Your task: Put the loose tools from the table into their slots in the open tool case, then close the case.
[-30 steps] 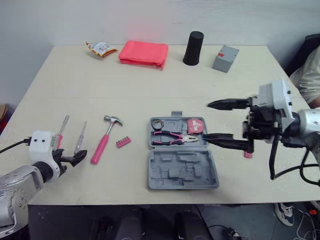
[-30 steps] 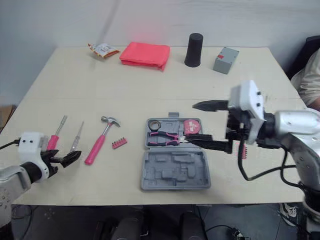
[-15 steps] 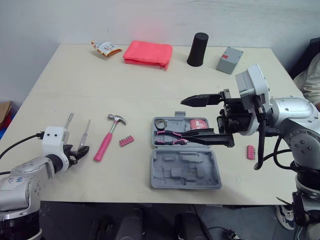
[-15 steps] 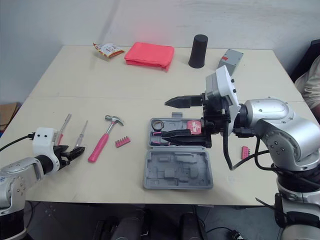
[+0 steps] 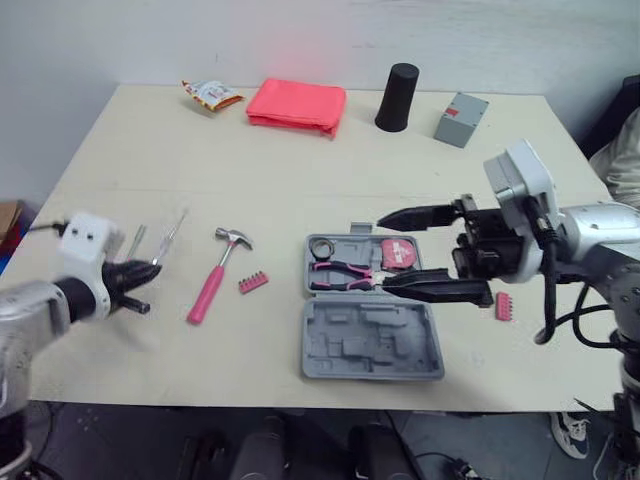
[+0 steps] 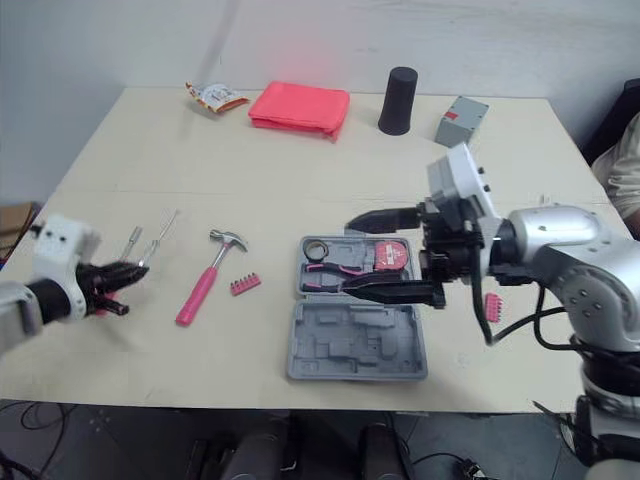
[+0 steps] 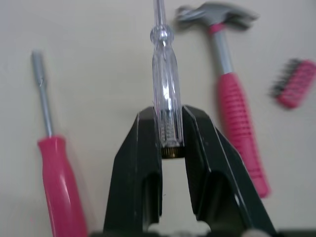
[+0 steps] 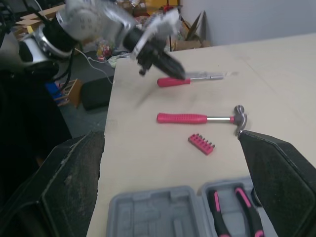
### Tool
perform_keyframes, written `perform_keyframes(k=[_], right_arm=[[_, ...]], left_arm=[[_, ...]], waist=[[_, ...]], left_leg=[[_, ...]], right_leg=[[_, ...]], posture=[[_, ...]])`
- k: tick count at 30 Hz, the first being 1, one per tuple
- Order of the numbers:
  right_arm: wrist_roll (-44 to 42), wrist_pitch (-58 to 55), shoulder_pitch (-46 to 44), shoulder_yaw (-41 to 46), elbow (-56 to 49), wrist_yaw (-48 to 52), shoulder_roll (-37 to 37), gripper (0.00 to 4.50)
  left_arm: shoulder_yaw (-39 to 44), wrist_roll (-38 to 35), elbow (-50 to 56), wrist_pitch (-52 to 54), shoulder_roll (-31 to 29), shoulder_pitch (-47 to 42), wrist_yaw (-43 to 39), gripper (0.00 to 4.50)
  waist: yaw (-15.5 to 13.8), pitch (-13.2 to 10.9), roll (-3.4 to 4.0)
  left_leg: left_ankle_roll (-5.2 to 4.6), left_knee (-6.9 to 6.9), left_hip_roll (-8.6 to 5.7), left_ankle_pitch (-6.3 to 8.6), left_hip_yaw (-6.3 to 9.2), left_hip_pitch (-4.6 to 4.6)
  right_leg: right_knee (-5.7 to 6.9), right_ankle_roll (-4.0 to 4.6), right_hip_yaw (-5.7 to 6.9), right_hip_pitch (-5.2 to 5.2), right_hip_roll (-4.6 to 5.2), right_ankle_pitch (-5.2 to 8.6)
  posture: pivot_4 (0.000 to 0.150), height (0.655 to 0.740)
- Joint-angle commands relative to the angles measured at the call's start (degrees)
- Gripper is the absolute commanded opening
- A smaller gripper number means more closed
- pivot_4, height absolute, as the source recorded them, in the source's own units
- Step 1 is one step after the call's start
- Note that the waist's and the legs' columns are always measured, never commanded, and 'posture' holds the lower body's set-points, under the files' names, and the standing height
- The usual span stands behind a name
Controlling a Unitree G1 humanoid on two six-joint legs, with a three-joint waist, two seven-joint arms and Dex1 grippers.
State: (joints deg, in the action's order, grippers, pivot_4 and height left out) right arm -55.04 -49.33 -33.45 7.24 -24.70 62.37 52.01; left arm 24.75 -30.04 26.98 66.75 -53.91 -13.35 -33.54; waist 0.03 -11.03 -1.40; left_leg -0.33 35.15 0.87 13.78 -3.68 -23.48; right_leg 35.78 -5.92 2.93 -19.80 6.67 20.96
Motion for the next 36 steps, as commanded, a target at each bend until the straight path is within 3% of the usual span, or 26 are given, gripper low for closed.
perform_keyframes(k=[1,7,13,22,36], right_arm=[[0.48,0.52,3.28,2.71,-1.68,1.80,3.21,4.50],[4.28,2.35,14.20,4.54,-3.89,4.38,8.95,4.50],[8.14,4.36,22.87,6.22,-5.34,3.66,10.53,4.50],[10.82,6.12,29.90,7.73,-6.91,-0.31,8.75,4.50],[10.18,5.96,31.75,8.90,-6.98,-1.83,7.56,4.50]], left_arm=[[-10.99,-3.76,4.00,-3.55,-3.75,-6.54,-8.79,0.02],[-37.53,1.03,-0.22,-8.46,-3.14,-25.80,-22.00,0.02],[-53.84,10.68,-9.67,-15.10,2.13,-37.27,-29.58,0.02],[-59.84,14.20,-17.89,-10.08,12.95,-45.69,-32.46,0.02],[-65.92,22.13,-21.78,-13.29,17.90,-47.35,-33.41,0.02]], waist=[[0.07,0.00,0.01],[0.12,-0.02,0.02],[-0.16,-0.03,0.02],[-0.73,-0.05,0.01],[-1.48,-0.05,0.01]], left_leg=[[0.02,-0.01,-0.01,0.01,-0.02,0.02],[-0.21,-0.02,-0.01,-0.09,-0.14,-0.04],[-0.29,0.04,0.10,-0.20,-0.34,-0.06],[-0.60,0.92,0.08,-0.19,-0.08,-0.68],[-0.59,1.01,0.03,-0.29,-0.04,-0.73]], right_leg=[[-0.03,0.00,-0.01,0.02,0.00,0.00],[-0.19,-0.01,-0.02,0.07,-0.11,0.00],[-0.10,-0.04,-0.02,-0.04,-0.43,0.02],[0.27,-0.33,-0.08,-0.31,-0.33,-0.08],[0.32,-0.36,-0.04,-0.32,-0.30,-0.10]], posture=[[0.150,0.7355],[0.150,0.7355],[0.150,0.7355],[0.150,0.7355],[0.150,0.7355]])
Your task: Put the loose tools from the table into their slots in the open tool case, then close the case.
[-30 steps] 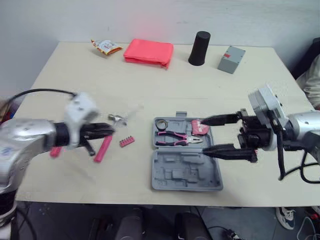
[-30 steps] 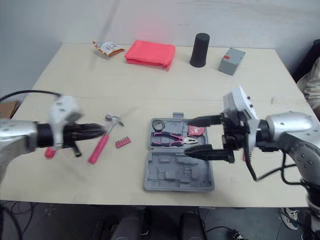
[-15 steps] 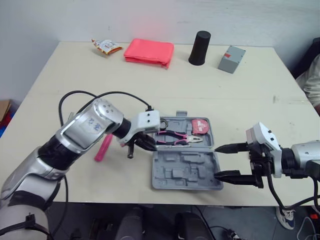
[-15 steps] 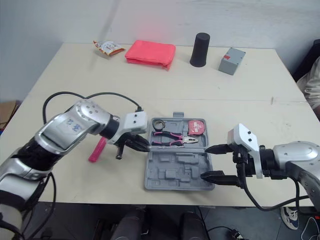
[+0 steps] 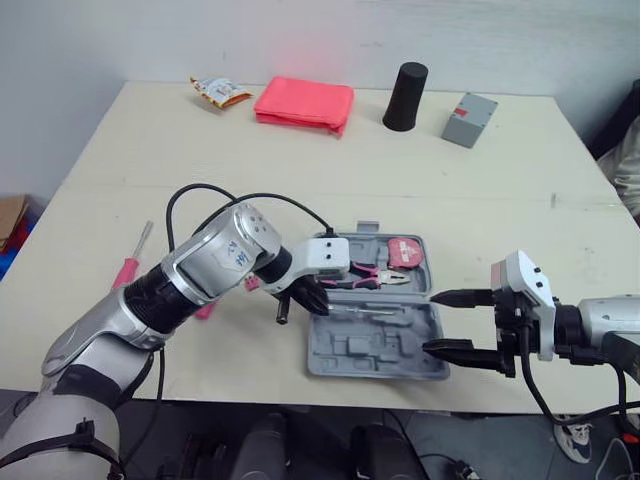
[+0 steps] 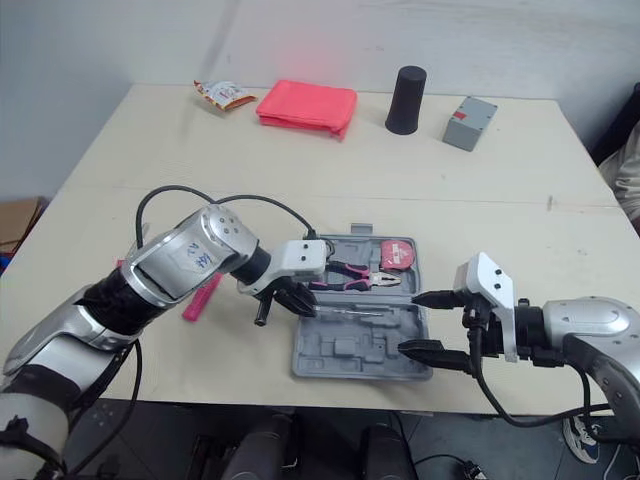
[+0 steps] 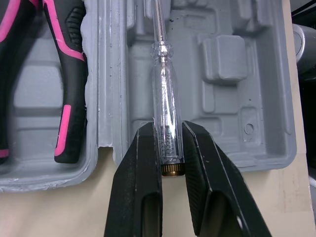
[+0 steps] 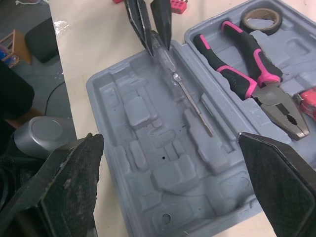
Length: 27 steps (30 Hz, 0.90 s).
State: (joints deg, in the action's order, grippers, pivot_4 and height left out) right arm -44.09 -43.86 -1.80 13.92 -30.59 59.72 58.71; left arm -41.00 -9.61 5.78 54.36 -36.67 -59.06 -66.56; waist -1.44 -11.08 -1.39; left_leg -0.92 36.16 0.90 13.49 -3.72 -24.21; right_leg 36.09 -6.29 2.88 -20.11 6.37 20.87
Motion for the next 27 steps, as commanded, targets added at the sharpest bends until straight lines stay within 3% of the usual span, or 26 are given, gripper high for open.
perform_keyframes(k=[1,11,17,19,20,24,27], right_arm=[[-0.74,0.47,0.21,2.31,-1.12,0.85,0.86,4.50],[-1.28,0.21,1.16,3.21,-1.89,0.22,0.18,4.50],[-6.45,-2.93,-0.31,5.80,-2.43,-1.94,-0.65,4.50],[-3.81,-0.91,1.21,5.06,-2.91,-0.50,0.27,4.50],[-3.28,-0.39,1.75,4.97,-2.96,-0.12,0.45,4.50],[-5.32,-1.32,1.62,5.59,-3.37,-0.84,-0.25,4.50],[-8.03,-2.63,1.45,6.93,-4.08,-1.90,-0.78,4.50]], left_arm=[[-0.45,2.21,-1.08,-0.93,1.12,-1.84,-0.34,0.02],[-0.01,4.61,-4.14,-4.13,3.70,-2.20,-2.01,0.02],[-0.49,6.51,-3.89,-6.61,4.07,-0.83,-2.52,0.02],[-0.36,6.90,-3.44,-6.70,3.98,-0.45,-2.44,1.08],[-0.42,7.09,-3.09,-6.70,3.84,-0.36,-2.52,1.38],[2.30,6.94,0.65,-6.80,2.28,-1.29,-2.88,3.26],[9.52,1.48,5.10,-4.99,2.02,-0.47,-3.48,3.26]], waist=[[0.00,0.00,0.00],[0.06,0.00,0.00],[0.03,0.00,0.00],[-0.01,0.00,0.00],[-0.03,0.00,0.00],[0.10,0.00,0.00],[0.11,0.00,0.00]], left_leg=[[0.00,0.00,-0.01,0.00,0.00,0.00],[-0.01,0.01,-0.01,-0.01,0.00,0.00],[-0.03,0.05,-0.02,-0.02,0.02,0.00],[-0.03,0.05,-0.03,-0.02,0.02,0.00],[-0.03,0.04,-0.03,-0.02,0.03,0.00],[-0.06,0.05,-0.05,-0.03,0.02,0.00],[-0.05,0.04,-0.04,-0.03,0.03,0.00]], right_leg=[[0.00,0.00,0.00,0.00,0.01,0.00],[0.04,-0.01,0.02,0.00,0.01,0.00],[0.08,-0.01,0.02,0.01,0.05,-0.01],[0.09,-0.01,0.04,0.01,0.05,-0.01],[0.08,-0.01,0.04,0.01,0.05,-0.01],[0.11,-0.01,0.03,0.01,0.05,-0.01],[0.13,-0.01,0.02,-0.01,0.05,-0.01]], posture=[[0.150,0.7355],[0.150,0.7355],[0.150,0.7355],[0.150,0.7355],[0.150,0.7355],[0.150,0.7355],[0.150,0.7355]])
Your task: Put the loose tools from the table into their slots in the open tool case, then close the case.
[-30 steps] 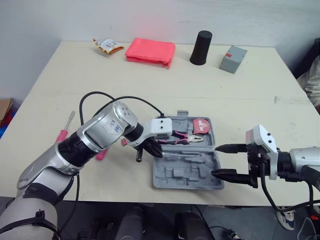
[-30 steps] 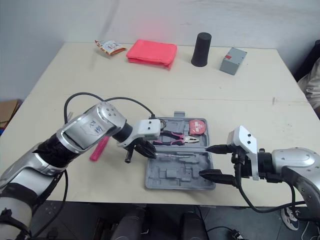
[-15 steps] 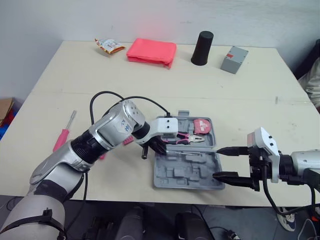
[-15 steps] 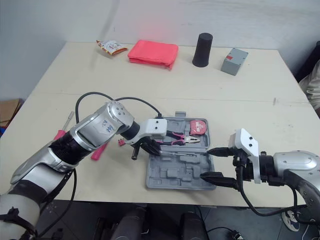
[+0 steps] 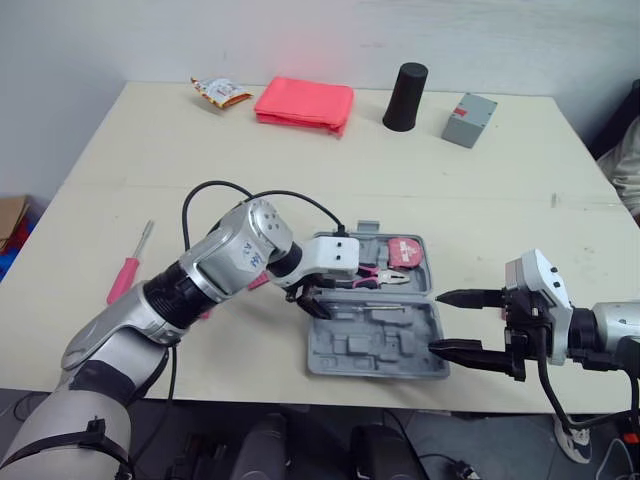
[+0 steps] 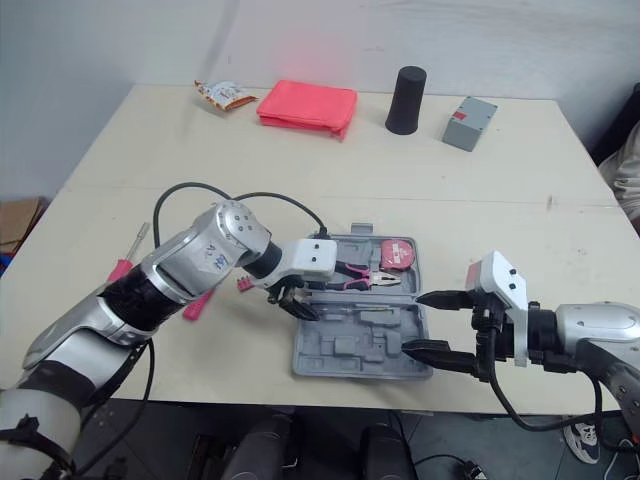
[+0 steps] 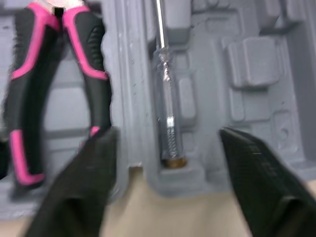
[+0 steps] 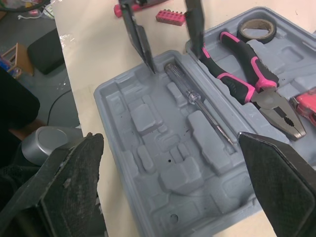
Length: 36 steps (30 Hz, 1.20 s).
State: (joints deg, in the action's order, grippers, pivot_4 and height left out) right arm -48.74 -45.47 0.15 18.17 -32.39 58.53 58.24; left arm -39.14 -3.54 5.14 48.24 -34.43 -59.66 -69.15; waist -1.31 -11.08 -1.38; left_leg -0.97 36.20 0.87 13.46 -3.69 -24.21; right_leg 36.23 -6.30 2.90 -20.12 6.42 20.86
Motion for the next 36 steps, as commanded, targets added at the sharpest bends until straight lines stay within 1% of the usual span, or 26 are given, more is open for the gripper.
perform_keyframes(k=[1,2,5,7,9,10,11,14,18,20,24,31,34,36], right_arm=[[-3.74,-1.18,-0.30,3.05,-2.38,-0.75,-0.22,4.50],[-3.87,-1.20,-0.01,3.34,-2.48,-0.71,-0.13,4.50],[-3.49,-0.65,0.03,3.23,-2.02,-0.79,-0.18,4.50],[-3.68,-0.34,-0.48,2.87,-1.67,-1.05,-0.74,4.50],[-4.84,0.01,-1.13,2.65,-1.27,-0.46,-1.61,4.50],[-4.68,0.39,-1.29,2.49,-0.97,-0.33,-1.92,4.50],[-4.45,0.63,-1.35,2.41,-0.79,-0.27,-2.08,4.50],[-3.66,0.81,-1.78,2.08,-0.41,-0.43,-2.27,4.50],[-3.43,1.03,-1.94,1.66,-0.03,-0.75,-2.31,4.50],[-3.68,0.61,-2.22,1.37,0.24,-1.26,-2.35,4.50],[-5.02,-0.39,-3.14,1.73,0.69,-2.02,-2.14,4.50],[-4.64,-0.83,-3.24,1.49,0.68,-3.59,-2.54,4.50],[-4.70,-0.94,-2.94,1.67,0.66,-4.20,-2.71,4.50],[-4.59,-0.88,-2.62,1.81,0.68,-4.45,-2.74,4.50]], left_arm=[[9.89,-5.93,6.22,1.18,-0.18,1.27,-0.48,3.26],[11.53,-6.67,6.29,0.77,-0.05,2.54,0.24,3.26],[17.59,-10.49,4.48,-2.48,2.39,9.89,2.39,2.40],[19.03,-12.33,3.87,-3.39,2.32,14.08,1.31,1.52],[20.16,-13.11,1.67,-7.41,3.54,19.16,1.91,0.59],[20.36,-12.52,0.41,-9.83,4.59,20.96,3.38,0.21],[20.48,-11.93,-0.43,-11.61,5.39,21.89,4.50,0.07],[20.30,-9.89,-3.32,-16.54,8.59,23.81,8.54,0.07],[19.40,-7.86,-6.42,-19.70,12.03,24.32,12.37,0.07],[17.64,-6.09,-7.58,-20.72,12.65,24.26,12.99,0.07],[16.76,-5.03,-9.04,-20.57,13.99,23.34,13.42,0.07],[13.53,-0.88,-12.18,-21.81,13.43,23.09,13.38,0.07],[10.74,2.03,-12.60,-20.51,11.70,23.72,13.03,0.07],[7.58,5.28,-13.22,-19.38,9.78,23.59,12.78,0.07]], waist=[[0.00,0.00,0.00],[0.02,0.01,0.01],[0.06,0.06,0.10],[0.03,0.06,0.10],[0.03,0.06,0.10],[0.00,0.06,0.10],[-0.07,0.06,0.10],[-0.48,0.05,0.09],[-0.22,0.05,0.09],[-0.19,0.05,0.09],[-0.09,0.06,0.10],[-0.19,0.06,0.10],[-0.16,0.08,0.12],[-0.13,0.19,0.11]], left_leg=[[0.01,0.00,0.01,0.00,0.02,-0.04],[0.01,0.00,0.01,-0.01,0.02,-0.03],[0.03,0.01,0.01,-0.02,0.02,0.07],[0.02,0.04,0.01,-0.02,0.03,0.13],[0.01,0.06,0.01,-0.02,0.06,0.13],[0.01,0.08,0.01,-0.02,0.08,0.10],[0.01,0.09,0.01,-0.02,0.08,0.11],[-0.07,0.18,-0.04,0.03,0.18,0.05],[-0.21,0.22,-0.07,0.11,0.23,0.10],[-0.19,0.22,-0.07,0.11,0.22,0.08],[-0.16,0.20,-0.06,0.09,0.20,0.09],[-0.17,0.24,-0.07,0.09,0.21,0.11],[-0.17,0.24,-0.07,0.10,0.23,0.17],[-0.18,0.22,-0.07,0.10,0.23,0.23]], right_leg=[[-0.01,0.00,0.01,-0.03,0.00,0.00],[0.00,0.00,0.01,-0.03,0.01,0.00],[0.00,0.00,0.03,0.08,0.01,0.00],[0.01,0.00,0.04,0.15,0.01,0.00],[0.02,0.00,0.06,0.15,0.01,0.00],[0.03,0.00,0.07,0.14,0.01,0.00],[0.03,0.00,0.08,0.15,0.02,0.00],[0.01,-0.03,0.19,0.21,0.09,-0.02],[-0.22,-0.15,0.23,0.43,0.14,-0.10],[-0.24,-0.18,0.23,0.42,0.13,-0.12],[-0.21,-0.18,0.26,0.40,0.10,-0.11],[-0.22,-0.19,0.28,0.46,0.12,-0.12],[-0.23,-0.20,0.28,0.52,0.13,-0.13],[-0.25,-0.20,0.27,0.57,0.13,-0.13]], posture=[[0.150,0.7355],[0.150,0.7355],[0.150,0.7355],[0.150,0.7355],[0.150,0.7355],[0.150,0.7355],[0.150,0.7355],[0.150,0.7355],[0.150,0.7355],[0.150,0.7355],[0.150,0.7355],[0.150,0.7355],[0.150,0.7355],[0.150,0.7355]])
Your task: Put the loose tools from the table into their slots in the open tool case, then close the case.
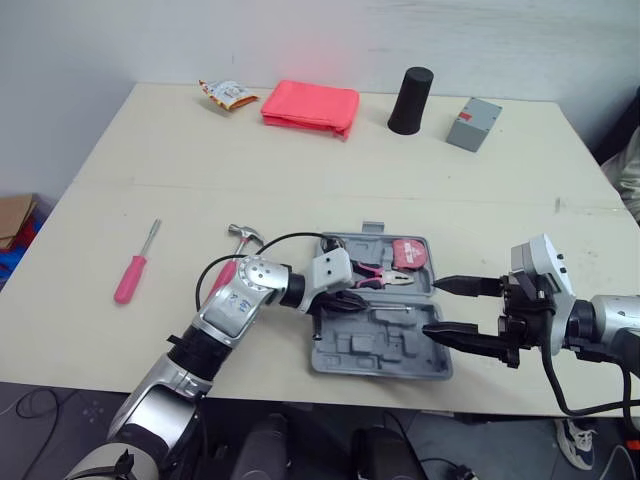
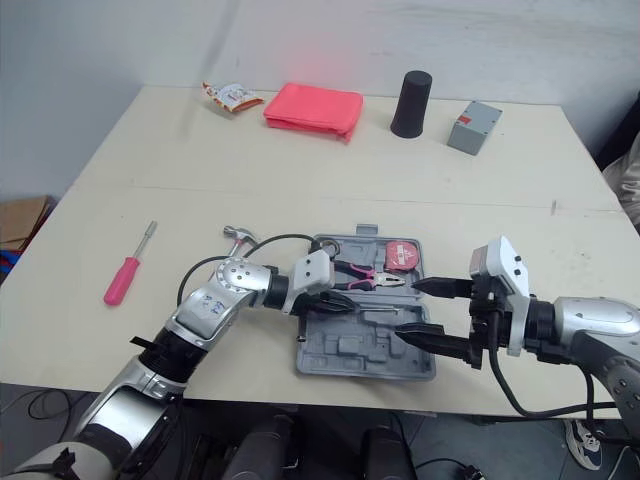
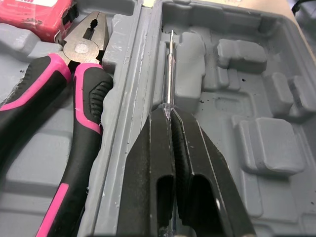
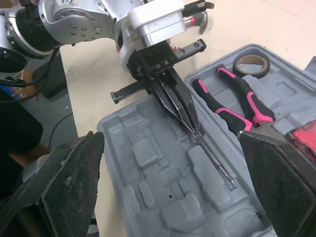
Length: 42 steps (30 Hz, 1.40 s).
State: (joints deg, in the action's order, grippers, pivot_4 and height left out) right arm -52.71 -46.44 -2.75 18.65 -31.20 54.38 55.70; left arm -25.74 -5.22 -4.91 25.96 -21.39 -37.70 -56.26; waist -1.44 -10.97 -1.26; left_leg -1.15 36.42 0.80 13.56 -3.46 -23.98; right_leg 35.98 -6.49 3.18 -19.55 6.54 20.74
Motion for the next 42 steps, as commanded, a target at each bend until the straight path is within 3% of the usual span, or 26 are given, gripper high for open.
perform_keyframes(k=[1,5,8,13,21,24,26,29,34,42], right_arm=[[-0.57,0.12,0.37,1.35,-0.48,-0.40,-0.20,4.50],[-0.52,0.27,0.67,1.44,-0.35,-0.93,-0.40,4.50],[-0.47,0.52,1.15,1.57,-0.46,-1.00,-0.45,4.50],[0.20,1.16,1.93,2.01,-0.60,-1.07,-0.26,4.50],[3.04,1.84,7.44,9.82,1.27,0.55,1.51,4.50],[8.68,5.39,12.42,13.83,5.96,3.28,2.58,4.50],[11.40,7.69,14.29,15.52,9.06,4.45,2.77,4.50],[13.65,9.20,16.50,21.00,14.42,6.05,3.49,4.50],[17.47,12.63,19.01,26.34,23.59,9.17,4.32,4.50],[21.48,17.77,15.07,24.19,35.54,10.81,5.45,4.50]], left_arm=[[-7.02,8.23,-3.46,3.21,-3.95,1.47,-0.15,0.07],[-10.43,11.89,-5.04,2.53,-5.41,-0.14,-0.22,0.07],[-7.99,8.90,-3.85,2.49,-3.50,-1.54,-0.63,0.07],[3.08,-2.87,4.80,5.02,-0.63,-4.05,-3.38,0.07],[22.55,-11.60,13.07,9.53,-8.05,-1.44,0.67,0.07],[35.71,-21.31,18.06,19.96,-15.38,6.54,-1.96,0.71],[43.31,-25.04,20.51,24.86,-18.29,11.95,-1.03,1.59],[61.00,-24.90,22.14,27.80,-20.93,26.61,1.17,2.57],[79.77,-23.88,23.85,28.61,-18.63,42.93,5.87,4.37],[91.02,-22.61,22.11,22.42,-14.05,58.54,8.80,4.45]], waist=[[0.00,0.14,-0.03],[0.22,0.53,0.07],[0.24,0.89,0.34],[0.15,0.82,0.49],[0.25,0.72,0.52],[0.32,0.69,0.51],[0.76,0.58,0.38],[1.22,0.48,0.28],[1.58,0.36,0.21],[1.55,0.34,0.19]], left_leg=[[0.00,-0.03,0.00,0.01,-0.01,0.08],[-0.10,-0.39,0.06,0.30,-0.06,0.94],[0.13,-0.45,0.13,0.53,-0.05,1.19],[-0.11,-0.37,0.14,0.38,0.00,0.73],[0.13,-0.26,0.06,0.10,-0.04,0.03],[0.10,-0.26,0.04,0.09,-0.14,0.10],[0.09,-0.33,0.07,0.09,-0.16,0.09],[0.10,-0.33,0.10,0.10,-0.06,0.10],[0.02,-0.54,0.11,0.33,-0.16,0.43],[0.39,-0.92,0.13,0.51,-0.18,0.50]], right_leg=[[-0.01,0.00,-0.01,0.06,0.00,0.00],[-0.36,0.09,-0.05,0.91,-0.01,0.05],[-0.44,0.20,-0.08,1.14,-0.01,0.11],[-0.40,0.21,-0.08,0.73,0.01,0.11],[-0.24,0.17,0.03,0.01,-0.04,0.09],[-0.17,0.15,0.19,0.00,-0.08,0.10],[-0.15,0.15,0.17,-0.06,-0.08,0.10],[-0.13,0.17,0.02,-0.04,-0.07,0.10],[-0.21,0.26,-0.17,0.10,0.00,0.15],[-0.55,0.89,-0.29,0.06,0.16,0.39]], posture=[[0.150,0.7355],[0.150,0.7355],[0.150,0.7355],[0.150,0.7355],[0.150,0.7355],[0.150,0.7355],[0.150,0.7355],[0.150,0.7355],[0.150,0.7355],[0.150,0.7355]])
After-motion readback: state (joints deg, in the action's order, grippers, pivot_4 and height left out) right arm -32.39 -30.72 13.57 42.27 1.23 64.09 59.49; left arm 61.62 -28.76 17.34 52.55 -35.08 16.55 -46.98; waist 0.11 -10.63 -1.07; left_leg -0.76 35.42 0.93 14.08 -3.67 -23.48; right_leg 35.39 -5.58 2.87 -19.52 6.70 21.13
